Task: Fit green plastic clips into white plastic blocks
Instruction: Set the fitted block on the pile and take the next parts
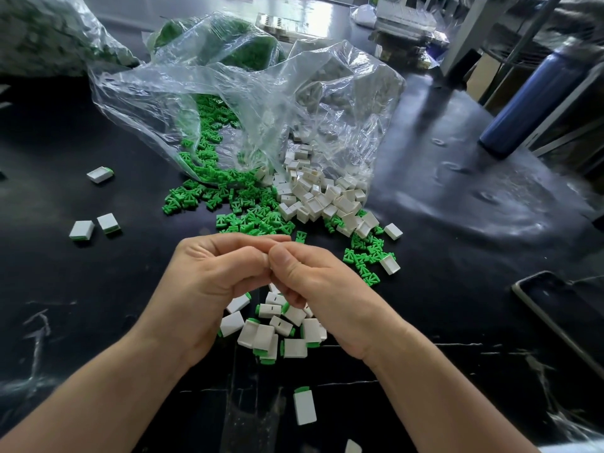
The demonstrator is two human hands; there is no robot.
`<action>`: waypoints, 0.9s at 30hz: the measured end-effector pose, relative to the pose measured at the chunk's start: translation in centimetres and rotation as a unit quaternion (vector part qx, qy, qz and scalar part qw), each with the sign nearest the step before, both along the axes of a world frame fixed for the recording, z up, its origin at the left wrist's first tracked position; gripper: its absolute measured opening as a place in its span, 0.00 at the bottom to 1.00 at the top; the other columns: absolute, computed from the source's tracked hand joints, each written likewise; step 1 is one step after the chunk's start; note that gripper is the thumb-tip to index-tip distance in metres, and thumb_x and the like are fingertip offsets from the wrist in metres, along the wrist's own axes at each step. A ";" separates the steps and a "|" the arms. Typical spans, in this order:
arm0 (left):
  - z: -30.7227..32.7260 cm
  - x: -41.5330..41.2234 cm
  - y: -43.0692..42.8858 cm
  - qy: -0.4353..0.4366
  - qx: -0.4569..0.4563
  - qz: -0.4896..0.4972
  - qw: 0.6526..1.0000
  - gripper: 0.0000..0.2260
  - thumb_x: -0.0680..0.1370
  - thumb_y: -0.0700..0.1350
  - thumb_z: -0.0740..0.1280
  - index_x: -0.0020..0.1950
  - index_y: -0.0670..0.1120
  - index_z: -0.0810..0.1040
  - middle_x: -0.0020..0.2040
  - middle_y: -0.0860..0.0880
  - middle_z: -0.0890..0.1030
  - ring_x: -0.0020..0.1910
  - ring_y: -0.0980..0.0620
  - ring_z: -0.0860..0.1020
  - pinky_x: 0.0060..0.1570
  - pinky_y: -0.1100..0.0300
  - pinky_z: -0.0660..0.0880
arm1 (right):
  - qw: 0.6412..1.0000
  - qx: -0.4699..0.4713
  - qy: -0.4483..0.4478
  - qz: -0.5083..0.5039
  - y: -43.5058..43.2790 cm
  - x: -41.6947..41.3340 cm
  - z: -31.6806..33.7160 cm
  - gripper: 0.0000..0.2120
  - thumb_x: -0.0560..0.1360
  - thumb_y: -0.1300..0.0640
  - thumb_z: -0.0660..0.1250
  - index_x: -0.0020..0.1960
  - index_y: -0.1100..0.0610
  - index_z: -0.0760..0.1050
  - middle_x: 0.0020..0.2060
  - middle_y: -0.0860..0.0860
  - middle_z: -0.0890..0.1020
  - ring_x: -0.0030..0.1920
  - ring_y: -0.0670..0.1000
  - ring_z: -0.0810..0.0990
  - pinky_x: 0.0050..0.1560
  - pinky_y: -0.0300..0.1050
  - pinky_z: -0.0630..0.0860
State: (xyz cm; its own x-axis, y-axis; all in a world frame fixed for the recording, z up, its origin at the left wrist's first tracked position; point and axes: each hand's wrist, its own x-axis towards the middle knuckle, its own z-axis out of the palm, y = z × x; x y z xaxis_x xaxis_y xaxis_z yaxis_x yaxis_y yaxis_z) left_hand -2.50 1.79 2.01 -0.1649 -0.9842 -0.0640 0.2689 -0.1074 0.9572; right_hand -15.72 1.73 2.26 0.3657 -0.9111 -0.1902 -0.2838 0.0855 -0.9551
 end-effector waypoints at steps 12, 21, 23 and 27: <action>-0.1 0.4 -0.4 0.024 0.020 -0.049 0.998 0.09 0.65 0.41 0.69 0.42 0.44 0.85 0.36 0.39 0.83 0.34 0.46 0.83 0.37 0.63 0.78 | 0.990 0.079 -0.114 0.003 -0.6 -1.0 0.6 0.16 0.80 0.55 0.53 0.39 0.59 0.73 0.26 0.47 0.72 0.27 0.44 0.66 0.29 0.36 0.63; -0.2 0.2 -0.5 0.021 0.022 -0.045 0.999 0.12 0.63 0.42 0.67 0.43 0.48 0.86 0.39 0.43 0.85 0.36 0.49 0.83 0.37 0.64 0.78 | 0.986 0.110 -0.125 -0.016 -1.1 -1.3 0.4 0.17 0.79 0.50 0.55 0.38 0.57 0.75 0.27 0.50 0.75 0.27 0.45 0.70 0.27 0.35 0.65; -0.3 0.3 -0.5 0.025 0.024 -0.041 0.999 0.12 0.61 0.42 0.68 0.42 0.48 0.86 0.40 0.43 0.85 0.38 0.48 0.83 0.38 0.63 0.79 | 0.986 0.103 -0.133 -0.015 -1.1 -1.4 0.3 0.14 0.78 0.53 0.58 0.38 0.57 0.76 0.29 0.50 0.76 0.28 0.45 0.72 0.28 0.34 0.67; -0.4 0.8 -0.9 0.004 0.031 0.007 1.000 0.13 0.62 0.40 0.68 0.45 0.43 0.84 0.44 0.44 0.85 0.42 0.48 0.84 0.38 0.61 0.80 | 0.992 0.050 -0.107 -0.036 -1.3 -1.9 0.4 0.04 0.67 0.61 0.71 0.41 0.56 0.79 0.29 0.47 0.76 0.29 0.43 0.72 0.30 0.33 0.67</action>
